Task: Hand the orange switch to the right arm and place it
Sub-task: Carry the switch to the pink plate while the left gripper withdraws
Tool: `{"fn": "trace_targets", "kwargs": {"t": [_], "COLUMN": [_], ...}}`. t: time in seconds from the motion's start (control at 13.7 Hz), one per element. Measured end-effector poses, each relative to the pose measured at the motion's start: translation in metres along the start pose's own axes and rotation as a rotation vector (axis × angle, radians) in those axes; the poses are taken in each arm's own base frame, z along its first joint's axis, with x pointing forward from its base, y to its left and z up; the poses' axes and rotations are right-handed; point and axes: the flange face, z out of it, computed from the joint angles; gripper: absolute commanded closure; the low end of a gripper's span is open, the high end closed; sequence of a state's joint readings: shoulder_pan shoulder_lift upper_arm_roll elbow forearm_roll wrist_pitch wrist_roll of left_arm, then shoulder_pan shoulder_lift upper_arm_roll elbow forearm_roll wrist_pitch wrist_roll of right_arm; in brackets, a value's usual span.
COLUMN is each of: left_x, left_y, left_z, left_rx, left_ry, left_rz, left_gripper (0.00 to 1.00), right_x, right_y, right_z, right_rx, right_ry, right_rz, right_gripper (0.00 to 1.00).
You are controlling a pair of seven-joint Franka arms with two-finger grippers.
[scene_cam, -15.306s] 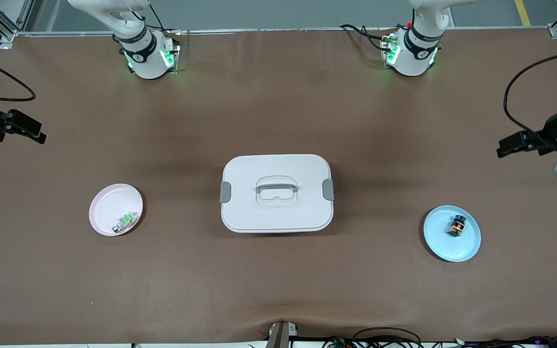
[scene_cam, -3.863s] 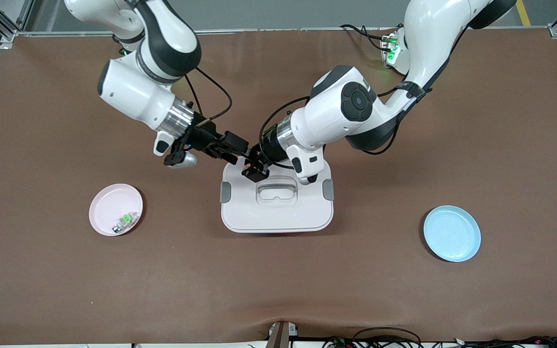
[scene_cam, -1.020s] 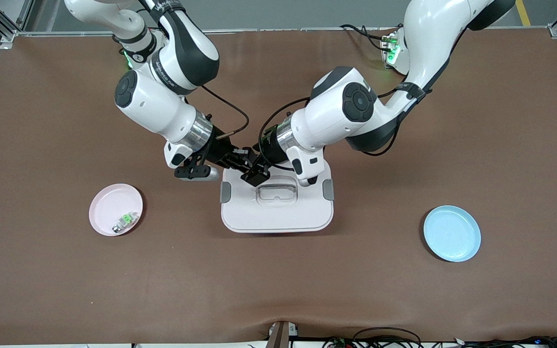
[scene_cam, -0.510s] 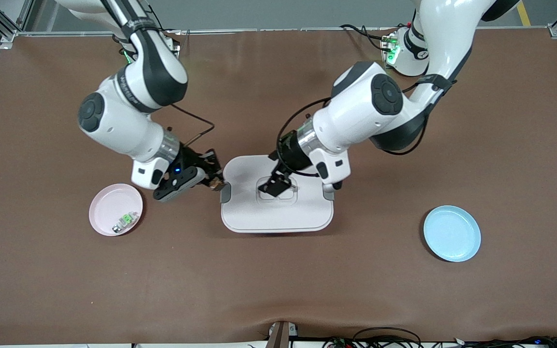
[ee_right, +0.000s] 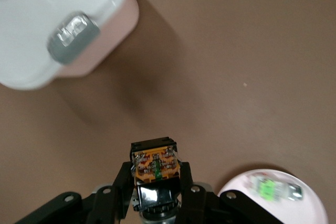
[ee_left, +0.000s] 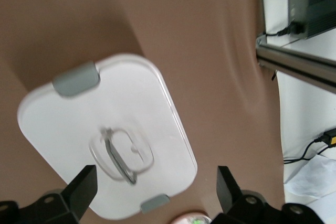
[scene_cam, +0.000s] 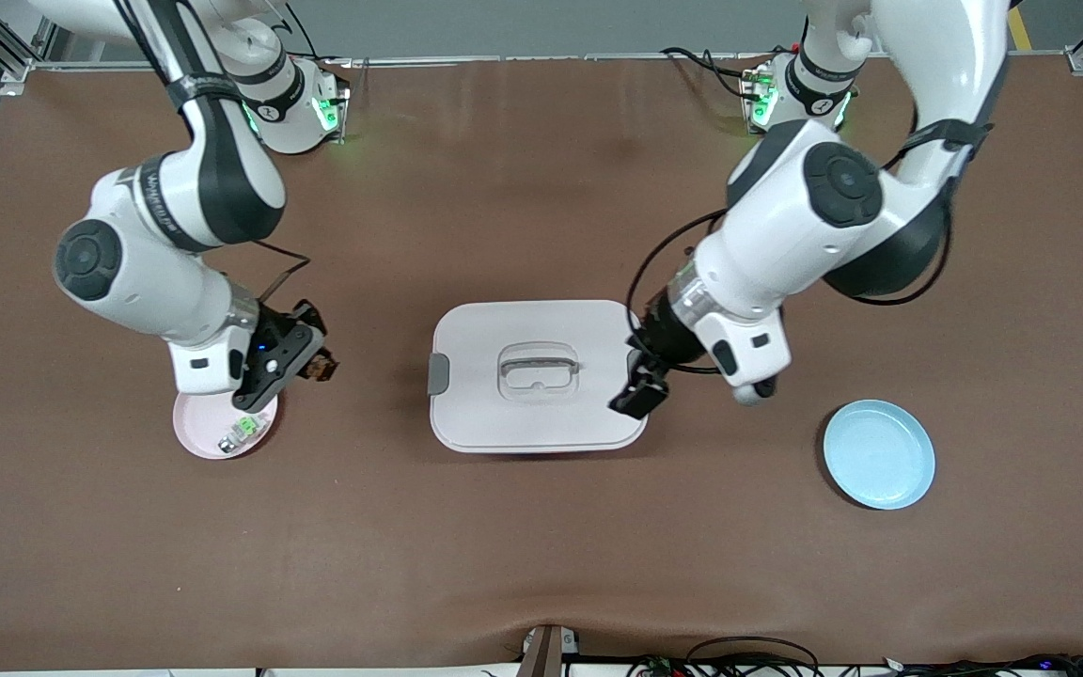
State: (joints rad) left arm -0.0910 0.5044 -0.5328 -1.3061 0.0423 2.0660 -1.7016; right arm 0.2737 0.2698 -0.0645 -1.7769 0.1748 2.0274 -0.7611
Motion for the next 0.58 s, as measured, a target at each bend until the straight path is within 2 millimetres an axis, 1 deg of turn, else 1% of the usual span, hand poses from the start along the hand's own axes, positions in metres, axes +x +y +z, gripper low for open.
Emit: {"fn": "trace_targets", "kwargs": {"t": [0.22,0.36,0.51,0.58], "left_x": [0.061,0.102,0.137,0.154], "left_y": [-0.004,-0.013,-0.020,-0.024], "left_z": [-0.031,-0.044,-0.055,-0.061], "left_rx": [0.039,0.109,0.154,0.174], "left_ry": [0.064,0.111,0.144,0.162], "left_rz": [0.140,0.226,0.291,0.316], "left_gripper": [0.00,0.00,0.00,0.00], "right_x": [-0.029,-0.051,-0.076,-0.088], "right_y": [0.031,0.053,0.072,0.080], "right_z": [-0.004,-0.005,0.000,0.007], "right_rx": [-0.025,-0.028,-0.027,-0.032], "right_ry": [-0.035,-0.049,-0.059,-0.059], "right_rz": [-0.128,-0.201,-0.253,-0.275], "right_gripper": [1.00,1.00,1.00,1.00]}}
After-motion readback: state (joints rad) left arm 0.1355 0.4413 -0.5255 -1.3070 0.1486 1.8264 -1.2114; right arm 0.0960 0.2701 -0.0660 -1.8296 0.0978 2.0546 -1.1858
